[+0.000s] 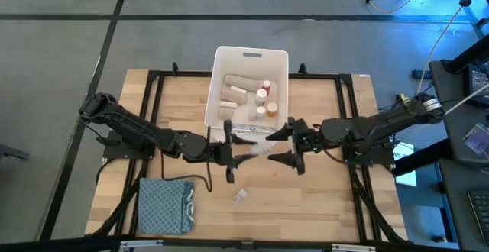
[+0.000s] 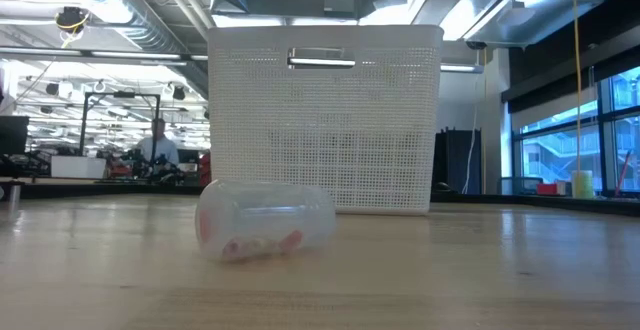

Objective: Pick & place medical supplies in basket/bin
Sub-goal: Put the right transparent pill bottle into the white bin

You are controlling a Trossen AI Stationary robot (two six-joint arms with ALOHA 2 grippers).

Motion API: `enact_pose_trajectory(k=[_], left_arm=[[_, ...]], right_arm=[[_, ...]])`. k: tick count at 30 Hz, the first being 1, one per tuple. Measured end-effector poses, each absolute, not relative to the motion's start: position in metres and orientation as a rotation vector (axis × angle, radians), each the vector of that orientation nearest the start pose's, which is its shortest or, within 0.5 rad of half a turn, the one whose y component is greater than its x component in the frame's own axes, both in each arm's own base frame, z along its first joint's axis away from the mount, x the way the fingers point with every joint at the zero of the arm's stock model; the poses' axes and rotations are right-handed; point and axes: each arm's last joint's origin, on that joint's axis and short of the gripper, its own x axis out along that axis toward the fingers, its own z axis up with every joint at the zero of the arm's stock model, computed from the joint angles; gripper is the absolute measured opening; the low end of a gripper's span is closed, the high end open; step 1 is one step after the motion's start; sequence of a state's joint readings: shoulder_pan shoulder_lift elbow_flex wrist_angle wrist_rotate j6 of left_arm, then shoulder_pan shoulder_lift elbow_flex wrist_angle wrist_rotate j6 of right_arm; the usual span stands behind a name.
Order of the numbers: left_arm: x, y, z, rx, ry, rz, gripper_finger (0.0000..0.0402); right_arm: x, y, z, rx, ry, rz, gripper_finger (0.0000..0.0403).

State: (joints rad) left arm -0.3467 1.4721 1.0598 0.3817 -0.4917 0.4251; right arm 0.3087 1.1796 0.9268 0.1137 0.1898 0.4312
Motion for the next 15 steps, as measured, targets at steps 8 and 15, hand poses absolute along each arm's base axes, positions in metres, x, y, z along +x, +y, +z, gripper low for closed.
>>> enact_pose_trajectory(k=[8,15], left_arm=[[0.315,-0.056,0.362,0.331,0.306,0.276,0.0135],[0.306,0.017,0.389,0.219,0.512,0.315,0.0135]], right_arm=[[0.216,0.052,0.346,0.348,0.207,-0.052,0.0344],[0.187,0.027,0.348,0.235,0.259,-0.279,0.0344]])
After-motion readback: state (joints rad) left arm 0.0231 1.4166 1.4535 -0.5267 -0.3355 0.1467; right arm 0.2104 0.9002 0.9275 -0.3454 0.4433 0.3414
